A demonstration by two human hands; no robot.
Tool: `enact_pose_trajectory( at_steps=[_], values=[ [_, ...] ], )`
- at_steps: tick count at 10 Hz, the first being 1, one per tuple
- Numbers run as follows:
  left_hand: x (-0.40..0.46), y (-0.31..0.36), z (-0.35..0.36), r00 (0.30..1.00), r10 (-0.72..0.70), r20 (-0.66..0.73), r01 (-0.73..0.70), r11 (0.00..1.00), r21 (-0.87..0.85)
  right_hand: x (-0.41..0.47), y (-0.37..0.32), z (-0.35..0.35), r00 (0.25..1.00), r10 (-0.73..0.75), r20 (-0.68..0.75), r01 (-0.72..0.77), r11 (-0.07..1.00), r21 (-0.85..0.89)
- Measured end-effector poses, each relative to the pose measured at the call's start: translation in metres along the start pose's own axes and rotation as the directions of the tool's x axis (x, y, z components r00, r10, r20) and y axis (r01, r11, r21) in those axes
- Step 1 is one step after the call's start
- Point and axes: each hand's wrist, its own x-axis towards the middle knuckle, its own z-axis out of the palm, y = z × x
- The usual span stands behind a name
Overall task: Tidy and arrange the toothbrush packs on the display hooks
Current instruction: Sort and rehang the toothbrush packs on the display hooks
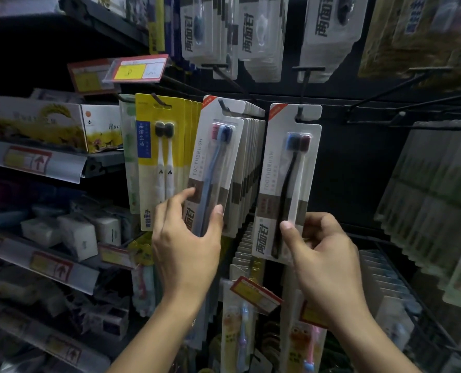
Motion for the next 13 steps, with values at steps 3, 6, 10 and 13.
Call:
enact_pose_trajectory(
  at_steps=[3,6,10,13],
  values=[
    [0.000,-0.001,0.007,0.999,0.033,-0.006,-0.033,0.999,0.031,0.002,0.001,0.005,1.000,-0.010,-0.012,0.010,1.000,0.013],
    [0.003,0.001,0.017,1.000,0.004,0.024,-0.006,0.995,0.095,0.004,0.002,0.006,1.000,0.000,-0.026,0.001,1.000,0.023],
    [-0.001,-0.002,0.020,0.998,0.050,0.038,-0.055,0.988,0.142,0.003,0.005,0.006,0.995,0.006,-0.100,-0.008,1.000,-0.026],
    [-0.004,0.000,0.012,0.997,0.067,0.037,-0.071,0.989,0.133,-0.001,0.005,0.003,0.994,-0.004,-0.109,-0.003,0.998,-0.061]
  ],
)
